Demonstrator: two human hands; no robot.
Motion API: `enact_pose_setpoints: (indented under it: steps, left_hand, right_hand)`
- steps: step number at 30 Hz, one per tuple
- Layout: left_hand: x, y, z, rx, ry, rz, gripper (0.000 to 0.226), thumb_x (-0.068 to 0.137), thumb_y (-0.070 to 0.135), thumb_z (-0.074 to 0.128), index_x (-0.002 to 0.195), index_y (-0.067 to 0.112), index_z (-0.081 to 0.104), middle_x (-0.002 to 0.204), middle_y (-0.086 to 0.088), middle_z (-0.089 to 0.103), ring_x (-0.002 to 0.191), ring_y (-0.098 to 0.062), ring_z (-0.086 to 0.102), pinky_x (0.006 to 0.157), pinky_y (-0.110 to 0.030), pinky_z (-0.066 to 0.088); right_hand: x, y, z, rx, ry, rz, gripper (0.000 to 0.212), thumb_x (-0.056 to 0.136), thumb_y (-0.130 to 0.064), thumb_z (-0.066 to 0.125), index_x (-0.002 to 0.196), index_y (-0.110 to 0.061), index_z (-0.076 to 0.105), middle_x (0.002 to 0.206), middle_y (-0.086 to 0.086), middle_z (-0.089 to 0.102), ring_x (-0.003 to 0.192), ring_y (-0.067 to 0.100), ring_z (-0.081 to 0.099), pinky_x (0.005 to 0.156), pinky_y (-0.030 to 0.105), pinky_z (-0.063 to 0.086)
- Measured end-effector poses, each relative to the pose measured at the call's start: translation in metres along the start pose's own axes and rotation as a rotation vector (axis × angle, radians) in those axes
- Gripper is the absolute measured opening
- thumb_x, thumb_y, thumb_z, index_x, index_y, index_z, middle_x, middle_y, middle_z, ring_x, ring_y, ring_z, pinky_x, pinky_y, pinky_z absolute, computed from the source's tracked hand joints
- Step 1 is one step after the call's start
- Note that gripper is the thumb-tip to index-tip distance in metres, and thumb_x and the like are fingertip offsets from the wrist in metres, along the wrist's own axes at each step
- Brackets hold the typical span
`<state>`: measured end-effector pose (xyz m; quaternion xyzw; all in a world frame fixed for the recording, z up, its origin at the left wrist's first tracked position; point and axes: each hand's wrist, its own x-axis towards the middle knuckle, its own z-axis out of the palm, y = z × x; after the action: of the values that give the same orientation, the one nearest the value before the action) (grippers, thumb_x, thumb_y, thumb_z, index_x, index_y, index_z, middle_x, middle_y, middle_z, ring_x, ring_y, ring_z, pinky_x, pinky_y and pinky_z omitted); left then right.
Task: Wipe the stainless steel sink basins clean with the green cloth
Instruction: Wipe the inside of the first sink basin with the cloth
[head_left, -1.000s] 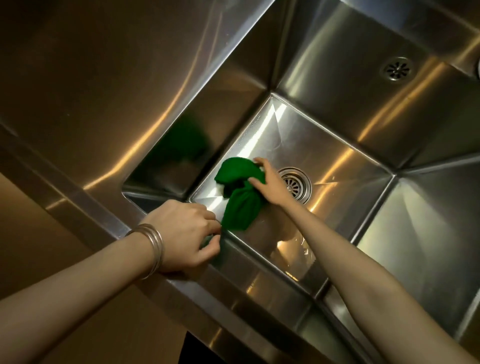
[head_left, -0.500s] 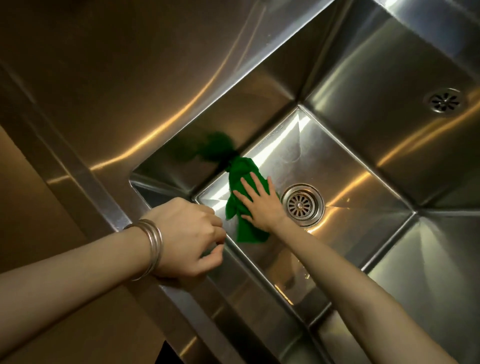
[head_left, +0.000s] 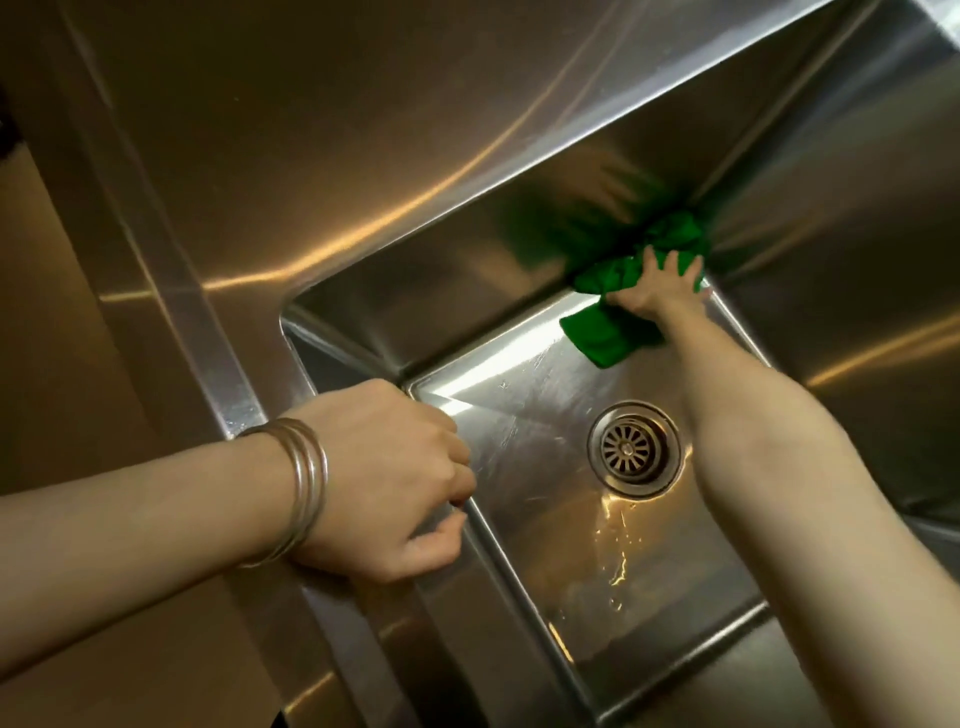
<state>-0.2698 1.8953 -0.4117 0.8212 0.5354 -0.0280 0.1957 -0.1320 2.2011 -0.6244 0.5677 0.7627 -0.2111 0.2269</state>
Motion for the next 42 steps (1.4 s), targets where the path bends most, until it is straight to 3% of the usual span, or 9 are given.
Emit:
enact_pose_setpoints:
  steps: [8,14,18,23,26,30,35,38,42]
  left_hand:
    - [-0.002,-0.002,0.001,-0.013,0.039,0.028,0.039,0.077,0.043,0.033,0.062,0.024,0.064,0.058,0.006,0.057,0.059,-0.014,0.057,0.045,-0.025,0.046]
    - [-0.002,-0.001,0.0,-0.024,0.054,0.037,0.038,0.078,0.043,0.033,0.06,0.023,0.06,0.057,0.006,0.055,0.056,-0.016,0.057,0.044,-0.027,0.045]
    - [-0.001,-0.002,0.001,-0.018,0.051,0.047,0.038,0.08,0.043,0.033,0.06,0.024,0.06,0.057,0.007,0.055,0.056,-0.016,0.057,0.043,-0.029,0.047]
    - [-0.001,-0.004,0.003,-0.005,0.037,0.042,0.041,0.08,0.044,0.032,0.065,0.026,0.066,0.058,0.007,0.058,0.056,-0.015,0.058,0.042,-0.028,0.046]
    - [-0.002,-0.004,0.003,0.004,0.032,0.043,0.041,0.08,0.044,0.032,0.065,0.027,0.066,0.057,0.008,0.057,0.055,-0.013,0.057,0.04,-0.028,0.044]
    - [-0.002,-0.004,0.005,0.009,0.022,0.048,0.038,0.079,0.042,0.034,0.063,0.026,0.063,0.055,0.007,0.056,0.055,-0.015,0.057,0.039,-0.029,0.044]
    - [-0.001,-0.003,0.001,0.024,0.019,0.052,0.038,0.079,0.041,0.033,0.059,0.026,0.061,0.056,0.008,0.055,0.055,-0.012,0.056,0.039,-0.028,0.043]
    - [-0.001,-0.002,0.001,0.019,0.024,0.049,0.038,0.079,0.04,0.033,0.057,0.024,0.06,0.055,0.007,0.054,0.054,-0.014,0.056,0.039,-0.028,0.043]
    - [-0.001,-0.003,0.001,-0.003,0.029,0.051,0.04,0.08,0.041,0.031,0.057,0.022,0.058,0.057,0.005,0.054,0.055,-0.018,0.057,0.042,-0.031,0.046]
  right_hand:
    - [-0.064,-0.025,0.037,-0.33,0.034,-0.412,0.093,0.076,-0.05,0.064,0.149,-0.025,0.013,0.155,0.009,0.015,0.142,0.038,0.006,0.109,0.055,0.025]
    - [-0.166,-0.075,0.127,-0.428,-0.057,-0.832,0.08,0.081,-0.054,0.056,0.147,-0.028,0.019,0.155,0.006,0.017,0.144,0.032,0.007,0.111,0.053,0.015]
    - [-0.148,-0.054,0.117,-0.412,-0.024,-0.837,0.08,0.08,-0.054,0.058,0.147,-0.034,0.019,0.157,0.002,0.013,0.144,0.028,0.005,0.114,0.053,0.008]
    - [-0.074,-0.015,0.053,-0.23,0.04,-0.454,0.083,0.08,-0.048,0.062,0.148,-0.034,0.016,0.157,0.005,0.013,0.144,0.032,0.004,0.115,0.055,0.011]
    - [-0.068,-0.015,0.049,-0.237,0.067,-0.347,0.082,0.082,-0.046,0.059,0.149,-0.029,0.015,0.156,0.008,0.014,0.143,0.035,0.005,0.113,0.054,0.015]
    - [-0.125,-0.034,0.102,-0.298,0.154,-0.545,0.077,0.082,-0.045,0.053,0.148,-0.027,0.017,0.156,0.008,0.015,0.143,0.035,0.007,0.113,0.053,0.015]
    - [-0.181,-0.02,0.151,-0.406,0.026,-0.991,0.074,0.074,-0.041,0.07,0.14,-0.027,0.038,0.151,0.009,0.031,0.139,0.038,0.023,0.109,0.056,0.024]
    - [-0.177,-0.017,0.138,-0.228,0.051,-0.964,0.06,0.072,-0.03,0.074,0.128,-0.021,0.053,0.138,0.009,0.048,0.124,0.038,0.041,0.095,0.052,0.042]
    - [-0.188,-0.033,0.106,0.619,-0.013,-0.697,0.053,0.07,-0.022,0.064,0.121,-0.014,0.056,0.119,0.006,0.058,0.105,0.02,0.054,0.089,0.029,0.044]
